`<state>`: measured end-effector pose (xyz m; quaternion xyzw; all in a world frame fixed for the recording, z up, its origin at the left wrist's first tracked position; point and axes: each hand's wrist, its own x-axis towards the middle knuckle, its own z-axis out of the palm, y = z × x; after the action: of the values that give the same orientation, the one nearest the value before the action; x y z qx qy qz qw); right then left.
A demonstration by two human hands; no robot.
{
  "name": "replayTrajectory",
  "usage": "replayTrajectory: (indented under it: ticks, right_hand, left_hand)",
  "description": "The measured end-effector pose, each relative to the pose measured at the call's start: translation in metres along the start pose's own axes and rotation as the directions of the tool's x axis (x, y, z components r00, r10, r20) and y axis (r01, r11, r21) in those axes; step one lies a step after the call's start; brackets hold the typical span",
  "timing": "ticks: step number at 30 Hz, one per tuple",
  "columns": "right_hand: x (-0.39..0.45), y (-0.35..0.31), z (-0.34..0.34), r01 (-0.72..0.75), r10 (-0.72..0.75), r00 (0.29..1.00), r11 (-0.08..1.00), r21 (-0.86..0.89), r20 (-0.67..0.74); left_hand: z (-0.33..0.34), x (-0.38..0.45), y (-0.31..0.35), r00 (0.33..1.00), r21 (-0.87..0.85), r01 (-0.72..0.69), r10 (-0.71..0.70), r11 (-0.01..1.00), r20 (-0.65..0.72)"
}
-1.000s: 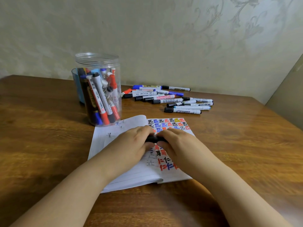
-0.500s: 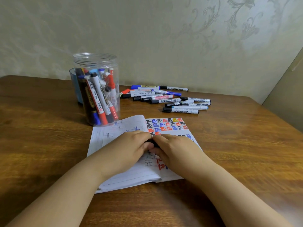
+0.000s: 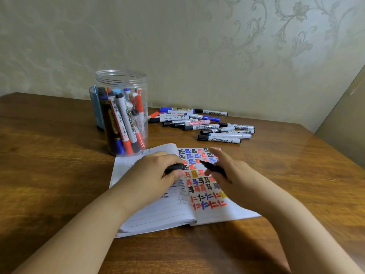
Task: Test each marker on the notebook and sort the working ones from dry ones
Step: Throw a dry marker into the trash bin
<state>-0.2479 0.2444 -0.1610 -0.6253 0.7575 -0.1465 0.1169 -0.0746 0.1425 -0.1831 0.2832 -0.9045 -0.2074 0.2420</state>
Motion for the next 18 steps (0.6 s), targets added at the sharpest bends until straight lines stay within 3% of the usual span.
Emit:
replayTrajectory:
  ticks: [6,9,11,13,14,15,18]
  right_hand:
    - [-0.016,0.000,-0.028,-0.041,0.061,0.996,0.955,0.293,-0.059]
    - [-0.028,0.010,-0.026,0.005,0.087,0.986,0.834,0.552,-0.140]
    - [-0.034,0.021,-0.016,-0.009,0.136,0.986,0.627,0.779,-0.098]
    - [-0.037,0.029,-0.005,-0.031,0.163,0.987,0.273,0.961,-0.014]
    - [-0.038,0.031,0.000,-0.027,0.170,0.986,0.162,0.986,-0.001]
    - [-0.039,0.032,0.005,-0.014,0.175,0.985,0.149,0.989,-0.012]
    - [-0.041,0.034,0.011,0.050,0.209,0.968,0.386,0.921,-0.140]
  left_hand:
    - [0.001,0.001,0.005,0.999,-0.025,-0.037,0.036,0.999,-0.040]
    - [0.004,0.000,0.008,0.997,-0.056,-0.051,0.048,0.997,-0.053]
    - [0.005,-0.003,0.011,0.997,-0.082,-0.043,0.038,0.996,-0.065]
    - [0.007,-0.005,0.013,0.996,-0.090,-0.051,0.045,0.995,-0.074]
    - [0.008,-0.005,0.014,0.996,-0.090,-0.062,0.055,0.994,-0.076]
    - [0.009,-0.006,0.014,0.995,-0.085,-0.074,0.067,0.994,-0.076]
    - [0.011,-0.006,0.016,0.992,-0.061,-0.111,0.106,0.992,-0.072]
